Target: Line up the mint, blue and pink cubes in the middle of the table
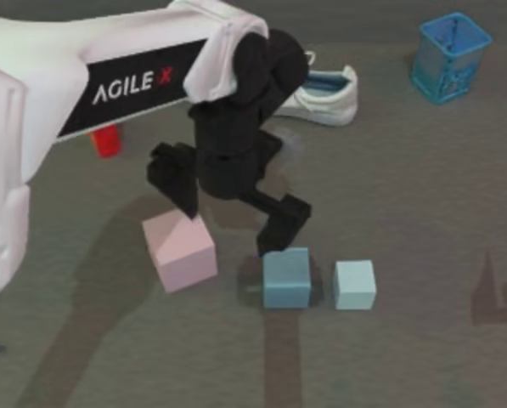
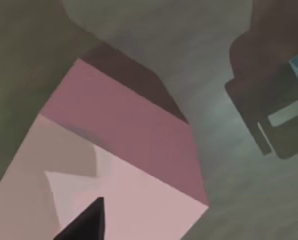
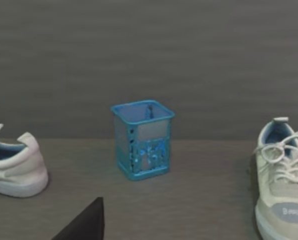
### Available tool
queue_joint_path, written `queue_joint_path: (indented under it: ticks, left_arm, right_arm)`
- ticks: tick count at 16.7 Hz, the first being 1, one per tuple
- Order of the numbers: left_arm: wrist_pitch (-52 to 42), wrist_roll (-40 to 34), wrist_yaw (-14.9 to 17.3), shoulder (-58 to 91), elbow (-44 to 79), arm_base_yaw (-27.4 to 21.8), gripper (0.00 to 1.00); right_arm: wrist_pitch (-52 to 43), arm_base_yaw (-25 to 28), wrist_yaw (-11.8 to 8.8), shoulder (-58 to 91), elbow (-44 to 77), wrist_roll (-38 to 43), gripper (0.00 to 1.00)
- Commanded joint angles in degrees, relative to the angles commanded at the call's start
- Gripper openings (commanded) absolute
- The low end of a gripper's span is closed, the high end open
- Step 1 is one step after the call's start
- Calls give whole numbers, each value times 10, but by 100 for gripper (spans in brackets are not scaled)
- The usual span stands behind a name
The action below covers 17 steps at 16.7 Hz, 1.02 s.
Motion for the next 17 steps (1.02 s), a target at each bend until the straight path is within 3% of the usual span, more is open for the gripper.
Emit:
queue_joint_path:
  ticks: [4,8,11,17]
  left_arm:
    - [10,221,3,-20,-40,42,100]
    - [25,363,3,-46,-68,76,100]
    - [34,406,3,-59,-77,89,100]
    - [36,408,3,-57,-77,87,100]
  right_arm:
    - [0,0,0,0,0,0,100]
    - [0,0,0,0,0,0,100]
    - [0,0,0,0,0,0,100]
    - [0,0,0,0,0,0,100]
